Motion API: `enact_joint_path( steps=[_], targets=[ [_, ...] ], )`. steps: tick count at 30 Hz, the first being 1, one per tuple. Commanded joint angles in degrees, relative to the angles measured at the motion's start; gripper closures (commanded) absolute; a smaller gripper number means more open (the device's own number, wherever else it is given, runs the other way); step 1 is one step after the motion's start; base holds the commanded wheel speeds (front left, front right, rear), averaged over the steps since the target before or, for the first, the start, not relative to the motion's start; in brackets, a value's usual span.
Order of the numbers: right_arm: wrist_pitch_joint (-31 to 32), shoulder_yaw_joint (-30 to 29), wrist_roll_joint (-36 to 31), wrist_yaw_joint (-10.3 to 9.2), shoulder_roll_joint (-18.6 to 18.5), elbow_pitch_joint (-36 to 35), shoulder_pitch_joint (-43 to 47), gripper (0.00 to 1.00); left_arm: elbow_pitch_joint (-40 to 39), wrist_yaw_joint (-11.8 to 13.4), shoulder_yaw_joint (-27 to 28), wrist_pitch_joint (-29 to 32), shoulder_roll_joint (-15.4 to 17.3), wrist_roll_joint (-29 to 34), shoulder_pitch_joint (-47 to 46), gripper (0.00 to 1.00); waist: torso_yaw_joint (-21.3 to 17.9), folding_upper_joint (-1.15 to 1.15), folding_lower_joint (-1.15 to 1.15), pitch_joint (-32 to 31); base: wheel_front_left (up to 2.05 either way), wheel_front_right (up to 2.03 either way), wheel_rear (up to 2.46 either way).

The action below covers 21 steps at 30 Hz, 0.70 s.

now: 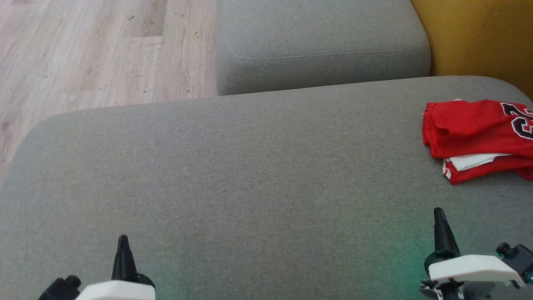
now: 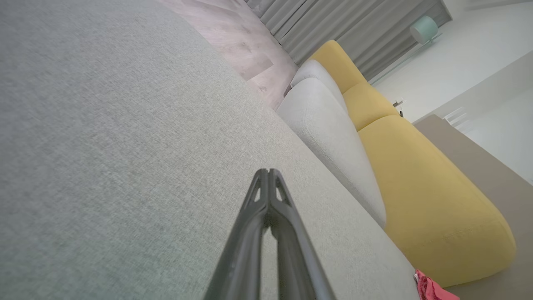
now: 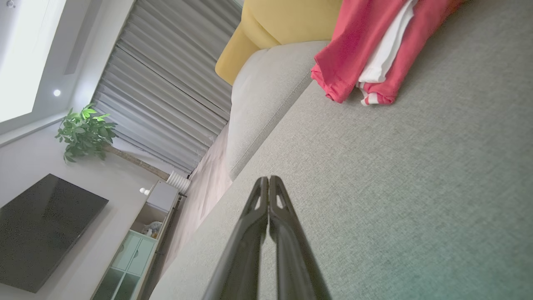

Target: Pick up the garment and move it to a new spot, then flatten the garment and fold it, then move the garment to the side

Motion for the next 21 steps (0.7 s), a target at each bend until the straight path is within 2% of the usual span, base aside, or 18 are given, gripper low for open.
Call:
enact_joint_path(
  steps=[1, 21],
  targets=[
    [0.45, 0.15, 2.26, 0.25, -1.08, -2.27, -3.58, 1.0, -1.6, -0.59, 1.72, 0.52, 0.34, -2.03, -3.83, 1.0, -0.01, 0.0, 0.0, 0.12, 0.0, 0.0, 0.0],
    [3.56, -1.97, 14.69, 0.32, -1.13, -2.56, -5.62, 1.0, -1.1, -2.34, 4.31, 3.73, 0.33, -14.28, -6.38, 1.0, -0.09, 0.0, 0.0, 1.24, 0.0, 0.0, 0.0]
  ],
)
